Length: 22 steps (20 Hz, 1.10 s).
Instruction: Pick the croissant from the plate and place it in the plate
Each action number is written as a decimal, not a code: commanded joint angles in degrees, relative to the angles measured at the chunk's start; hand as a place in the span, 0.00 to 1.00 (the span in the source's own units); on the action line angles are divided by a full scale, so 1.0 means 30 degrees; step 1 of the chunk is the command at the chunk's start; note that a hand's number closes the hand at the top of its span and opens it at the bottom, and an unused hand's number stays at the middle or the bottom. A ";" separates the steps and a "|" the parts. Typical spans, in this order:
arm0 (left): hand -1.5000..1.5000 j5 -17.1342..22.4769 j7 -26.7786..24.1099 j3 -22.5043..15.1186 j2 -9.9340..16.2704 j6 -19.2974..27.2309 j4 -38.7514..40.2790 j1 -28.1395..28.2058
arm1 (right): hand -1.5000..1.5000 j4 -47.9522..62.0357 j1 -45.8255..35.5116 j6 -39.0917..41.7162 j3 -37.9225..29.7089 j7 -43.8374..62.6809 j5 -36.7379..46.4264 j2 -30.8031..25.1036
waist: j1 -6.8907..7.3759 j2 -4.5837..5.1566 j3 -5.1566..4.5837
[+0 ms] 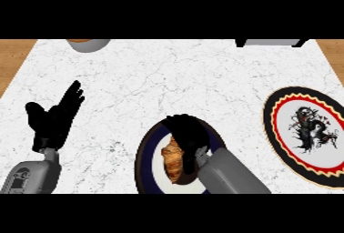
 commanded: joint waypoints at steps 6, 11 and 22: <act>0.50 -0.0769 -0.1626 0.0036 -0.0725 0.0163 0.1116 0.0237 | 1.00 0.0621 0.0334 -0.0589 0.2521 -0.1099 -0.0974 0.0052 | -0.0024 0.0028 0.0002; 0.50 -0.0615 0.0205 0.0376 -0.0138 -0.0291 -0.0165 -0.0340 | 1.00 0.0466 -0.0264 -0.1611 0.2450 -0.0721 -0.1709 0.0049 | 0.0043 0.0013 0.0007; 0.50 -0.0786 -0.0270 0.0528 -0.0603 0.0367 -0.0655 0.1419 | 1.00 -1.2498 0.9724 -0.5612 0.4922 -0.5901 0.0144 -0.9174 | -0.1050 -0.0341 0.0019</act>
